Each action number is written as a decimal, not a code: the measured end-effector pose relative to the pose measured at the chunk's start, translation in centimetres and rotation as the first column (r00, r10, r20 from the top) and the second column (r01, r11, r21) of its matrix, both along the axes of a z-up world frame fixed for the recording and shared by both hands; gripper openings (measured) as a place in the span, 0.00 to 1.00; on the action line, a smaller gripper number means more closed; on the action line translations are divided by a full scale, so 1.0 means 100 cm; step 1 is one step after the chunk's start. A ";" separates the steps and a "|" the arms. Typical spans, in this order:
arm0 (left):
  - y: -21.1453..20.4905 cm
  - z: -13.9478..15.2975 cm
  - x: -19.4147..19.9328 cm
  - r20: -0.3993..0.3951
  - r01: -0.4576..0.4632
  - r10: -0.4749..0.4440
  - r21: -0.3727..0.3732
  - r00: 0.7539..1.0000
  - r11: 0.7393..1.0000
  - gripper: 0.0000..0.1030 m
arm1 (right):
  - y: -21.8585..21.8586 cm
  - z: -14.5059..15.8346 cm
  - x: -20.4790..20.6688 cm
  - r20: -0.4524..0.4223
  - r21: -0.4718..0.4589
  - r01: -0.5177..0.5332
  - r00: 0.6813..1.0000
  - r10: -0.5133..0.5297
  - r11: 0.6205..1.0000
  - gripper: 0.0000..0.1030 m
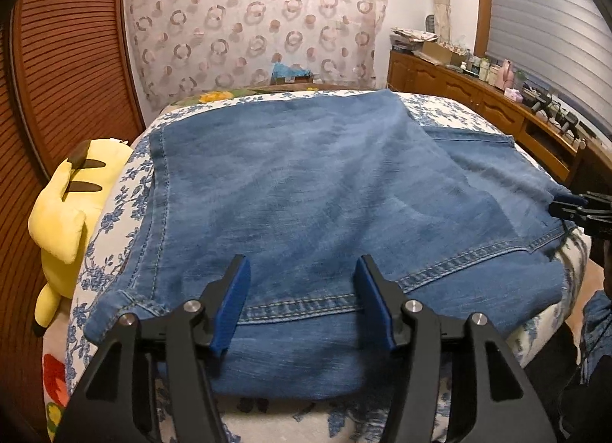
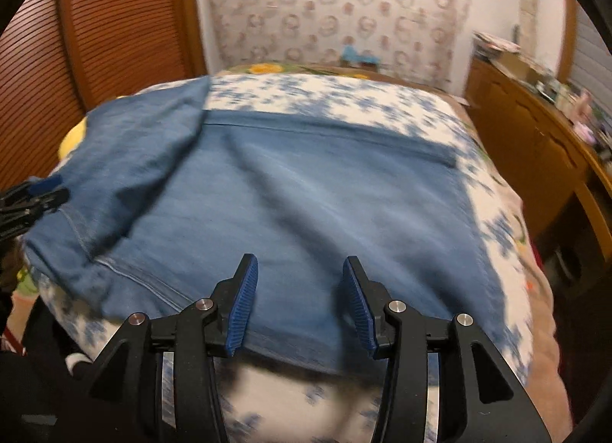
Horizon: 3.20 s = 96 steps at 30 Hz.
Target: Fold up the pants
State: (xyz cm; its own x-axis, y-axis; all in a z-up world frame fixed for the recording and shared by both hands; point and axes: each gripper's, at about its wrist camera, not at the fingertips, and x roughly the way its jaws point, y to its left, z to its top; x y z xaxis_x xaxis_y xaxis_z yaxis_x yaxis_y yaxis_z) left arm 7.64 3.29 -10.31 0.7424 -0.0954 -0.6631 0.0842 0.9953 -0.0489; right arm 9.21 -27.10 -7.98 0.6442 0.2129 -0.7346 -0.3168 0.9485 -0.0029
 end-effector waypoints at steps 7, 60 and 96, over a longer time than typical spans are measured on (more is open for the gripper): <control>-0.016 0.014 -0.002 0.015 0.034 -0.033 -0.020 0.999 0.999 0.55 | -0.043 0.006 -0.018 0.019 -0.014 0.112 0.994 -0.112 0.994 0.49; -0.087 -0.004 0.006 -0.022 0.182 -0.182 0.011 0.983 0.983 0.55 | -0.093 -0.012 -0.017 0.013 -0.015 0.206 0.978 -0.206 0.978 0.54; -0.026 0.037 -0.006 0.056 0.042 -0.036 -0.094 0.998 0.995 0.55 | 0.018 0.116 -0.005 0.246 0.164 -0.216 0.954 0.172 0.963 0.13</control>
